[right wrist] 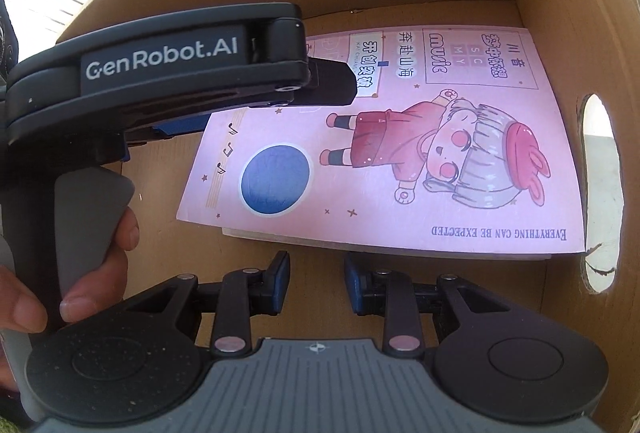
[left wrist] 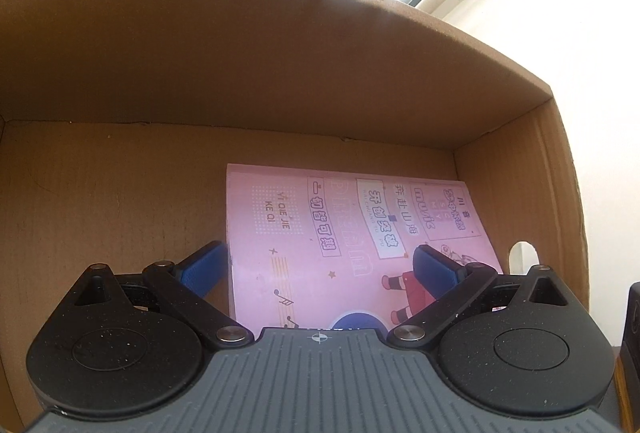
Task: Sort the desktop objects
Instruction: 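Lower the booklet into the box and open both grippers, then withdraw both grippers from the box toward the blue wet-wipes pack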
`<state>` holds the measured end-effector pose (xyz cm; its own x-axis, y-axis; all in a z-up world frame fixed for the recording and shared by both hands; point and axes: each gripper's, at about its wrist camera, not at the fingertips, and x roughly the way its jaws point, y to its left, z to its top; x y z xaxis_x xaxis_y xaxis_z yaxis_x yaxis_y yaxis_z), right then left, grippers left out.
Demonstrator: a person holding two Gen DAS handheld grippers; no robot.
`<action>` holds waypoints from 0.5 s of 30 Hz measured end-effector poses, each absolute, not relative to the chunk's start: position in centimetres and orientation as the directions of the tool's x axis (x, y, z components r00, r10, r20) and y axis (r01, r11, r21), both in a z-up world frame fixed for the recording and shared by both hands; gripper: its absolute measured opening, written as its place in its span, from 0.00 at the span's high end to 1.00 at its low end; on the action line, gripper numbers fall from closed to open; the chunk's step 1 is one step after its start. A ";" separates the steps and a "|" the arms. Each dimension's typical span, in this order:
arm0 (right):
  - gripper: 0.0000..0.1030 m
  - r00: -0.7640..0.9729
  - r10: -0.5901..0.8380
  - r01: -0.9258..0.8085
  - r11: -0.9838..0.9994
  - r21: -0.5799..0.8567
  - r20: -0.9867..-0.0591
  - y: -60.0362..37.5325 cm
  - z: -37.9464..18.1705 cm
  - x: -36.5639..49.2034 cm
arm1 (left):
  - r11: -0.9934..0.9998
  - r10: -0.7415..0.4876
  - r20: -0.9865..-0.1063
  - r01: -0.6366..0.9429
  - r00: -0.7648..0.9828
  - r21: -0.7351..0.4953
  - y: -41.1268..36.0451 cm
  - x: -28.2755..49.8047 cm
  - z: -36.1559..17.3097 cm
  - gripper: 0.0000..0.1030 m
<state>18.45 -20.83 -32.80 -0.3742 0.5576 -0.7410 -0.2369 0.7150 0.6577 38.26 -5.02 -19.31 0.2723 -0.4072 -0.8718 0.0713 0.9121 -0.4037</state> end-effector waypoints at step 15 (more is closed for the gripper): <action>0.69 -0.324 0.606 -0.254 0.685 0.683 -0.727 -20.7 -32.4 17.0 | 0.912 -0.392 -0.841 0.035 0.373 -0.409 1.4 37.9 -17.6 0.03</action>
